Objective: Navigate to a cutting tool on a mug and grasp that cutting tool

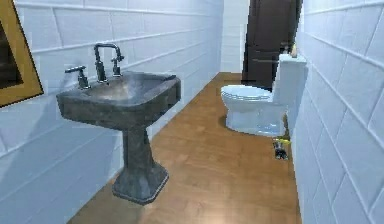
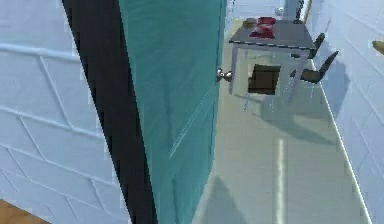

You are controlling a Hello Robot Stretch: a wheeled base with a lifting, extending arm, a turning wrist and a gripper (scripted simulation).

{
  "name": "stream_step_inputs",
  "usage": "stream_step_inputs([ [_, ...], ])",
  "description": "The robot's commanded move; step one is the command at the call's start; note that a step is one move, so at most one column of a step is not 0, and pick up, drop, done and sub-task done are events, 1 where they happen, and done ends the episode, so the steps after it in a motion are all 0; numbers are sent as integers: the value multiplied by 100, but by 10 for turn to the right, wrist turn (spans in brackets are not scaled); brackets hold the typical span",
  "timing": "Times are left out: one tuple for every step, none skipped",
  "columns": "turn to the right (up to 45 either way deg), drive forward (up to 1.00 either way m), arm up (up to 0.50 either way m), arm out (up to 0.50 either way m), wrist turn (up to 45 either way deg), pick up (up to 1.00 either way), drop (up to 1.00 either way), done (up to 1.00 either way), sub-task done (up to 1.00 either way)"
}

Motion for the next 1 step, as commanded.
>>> stream_step_inputs([
  [120, 0, 0, 0, 0, 0, 0, 0, 0],
])
